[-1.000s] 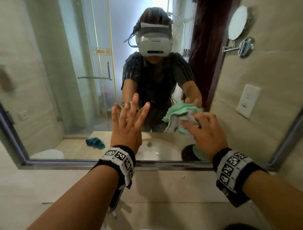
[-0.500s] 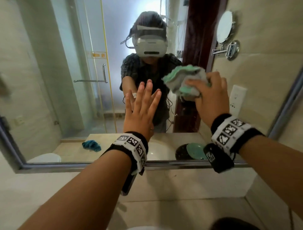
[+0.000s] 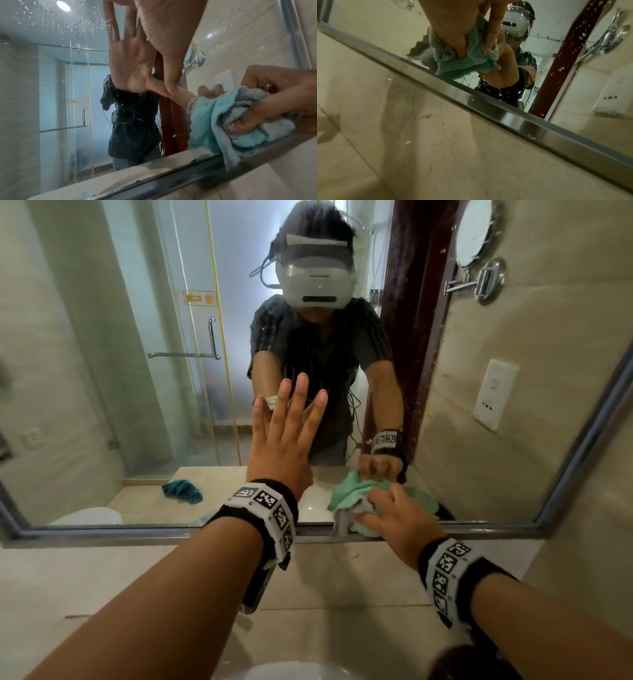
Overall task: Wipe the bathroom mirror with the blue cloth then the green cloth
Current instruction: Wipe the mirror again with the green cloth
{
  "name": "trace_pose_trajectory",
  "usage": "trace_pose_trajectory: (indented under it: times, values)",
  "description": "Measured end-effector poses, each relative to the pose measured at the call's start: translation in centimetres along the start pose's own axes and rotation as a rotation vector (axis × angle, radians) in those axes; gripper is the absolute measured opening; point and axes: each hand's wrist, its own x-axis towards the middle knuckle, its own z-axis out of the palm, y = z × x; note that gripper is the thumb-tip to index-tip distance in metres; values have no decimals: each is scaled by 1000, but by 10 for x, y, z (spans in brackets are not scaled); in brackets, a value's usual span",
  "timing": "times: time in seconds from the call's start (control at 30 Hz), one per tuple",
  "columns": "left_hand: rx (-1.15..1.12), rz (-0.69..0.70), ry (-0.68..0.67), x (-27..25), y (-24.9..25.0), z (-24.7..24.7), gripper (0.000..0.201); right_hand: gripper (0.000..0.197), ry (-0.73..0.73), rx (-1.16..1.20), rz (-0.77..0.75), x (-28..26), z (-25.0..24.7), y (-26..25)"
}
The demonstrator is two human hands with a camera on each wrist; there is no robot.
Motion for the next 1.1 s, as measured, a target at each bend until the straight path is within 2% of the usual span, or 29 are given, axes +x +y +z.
trace_pose_trajectory:
  times: [0.03, 0.07, 0.13, 0.17, 0.27, 0.37, 0.43, 0.5, 0.53, 0.63, 0.73, 0.87, 1.0, 1.1]
  values:
    - [13, 10, -20, -3, 0, 2, 121, 23, 46, -42, -40, -1, -2, 0]
    - [23, 22, -33, -5, 0, 3, 122, 24, 74, -45, -39, 1, -2, 2]
    - [27, 31, -15, -9, 0, 7, 122, 34, 164, 34, 67, 13, -16, 2]
    - [23, 29, 1, -11, 0, 8, 122, 34, 256, 65, 116, 21, -26, 0]
    - [9, 29, 15, -11, -2, 13, 124, 30, 455, 63, 150, 43, -40, -7]
    - [-7, 35, 1, -12, -1, 14, 118, 34, 407, 60, 170, 46, -24, -12]
    - [-25, 22, 19, -12, 0, 16, 113, 29, 362, -17, 70, 35, -4, -15]
    - [-20, 5, 21, -12, 1, 18, 125, 33, 269, -132, -142, 16, 27, -14]
    - [-6, 2, 5, -12, 1, 18, 132, 29, 229, -142, -191, 7, 39, -11]
    - [28, -4, -17, -13, 0, 16, 141, 22, 178, -102, -165, -10, 44, 2]
    - [-8, -31, 23, -10, 4, 4, 137, 22, 216, -98, -112, -11, 19, 19]
    - [-57, -42, 156, 24, 6, -28, 125, 32, 368, -5, 90, 18, -51, 40]
    - [-56, -19, 107, 71, -1, -71, 129, 41, 630, 50, 237, 66, -133, 64]
    - [-43, -18, 95, 98, -11, -94, 136, 54, 717, 116, 345, 88, -173, 76]
